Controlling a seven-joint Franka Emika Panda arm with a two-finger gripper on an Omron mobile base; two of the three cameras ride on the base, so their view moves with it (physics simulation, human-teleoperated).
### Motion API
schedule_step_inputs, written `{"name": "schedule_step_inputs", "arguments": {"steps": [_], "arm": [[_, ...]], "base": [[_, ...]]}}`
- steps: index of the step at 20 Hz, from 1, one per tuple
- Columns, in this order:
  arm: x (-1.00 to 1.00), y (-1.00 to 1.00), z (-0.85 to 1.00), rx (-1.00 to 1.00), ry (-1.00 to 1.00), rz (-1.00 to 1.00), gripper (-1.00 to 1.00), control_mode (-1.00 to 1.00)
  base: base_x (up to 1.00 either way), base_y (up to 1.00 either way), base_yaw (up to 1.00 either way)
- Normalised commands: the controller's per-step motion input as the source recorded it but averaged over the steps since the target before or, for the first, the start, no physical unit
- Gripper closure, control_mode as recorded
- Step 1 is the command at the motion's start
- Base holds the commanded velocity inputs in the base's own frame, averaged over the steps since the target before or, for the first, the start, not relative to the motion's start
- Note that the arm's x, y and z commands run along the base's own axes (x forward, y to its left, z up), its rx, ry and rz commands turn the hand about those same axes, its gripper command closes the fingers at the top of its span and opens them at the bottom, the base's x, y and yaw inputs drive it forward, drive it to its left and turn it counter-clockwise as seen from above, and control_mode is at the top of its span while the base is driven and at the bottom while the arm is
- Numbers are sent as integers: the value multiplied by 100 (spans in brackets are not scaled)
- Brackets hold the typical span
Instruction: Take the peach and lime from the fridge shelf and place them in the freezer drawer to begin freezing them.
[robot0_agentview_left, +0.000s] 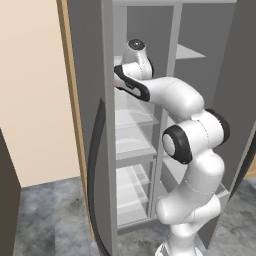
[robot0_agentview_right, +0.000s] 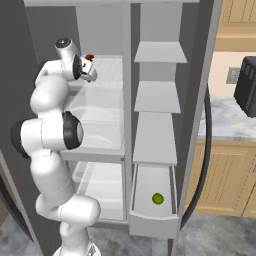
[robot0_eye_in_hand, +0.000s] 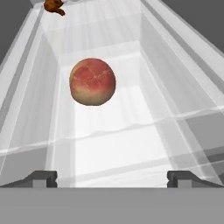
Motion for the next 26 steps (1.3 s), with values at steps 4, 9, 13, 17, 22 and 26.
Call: {"name": "schedule_step_inputs", "arguments": {"steps": [4, 9, 13, 17, 22, 26], "arm": [[44, 13, -23, -7, 0, 0, -100, -100], [36, 13, -1, -1, 0, 0, -100, -100], [35, 8, 0, 0, 0, 0, -100, -100], [34, 3, -5, 0, 0, 0, -100, -100], [37, 1, -18, 0, 0, 0, -100, -100], [31, 0, -18, 0, 0, 0, -100, -100]], "base": [[0, 0, 0], [0, 0, 0], [0, 0, 0], [0, 0, 0], [0, 0, 0], [0, 0, 0]]}}
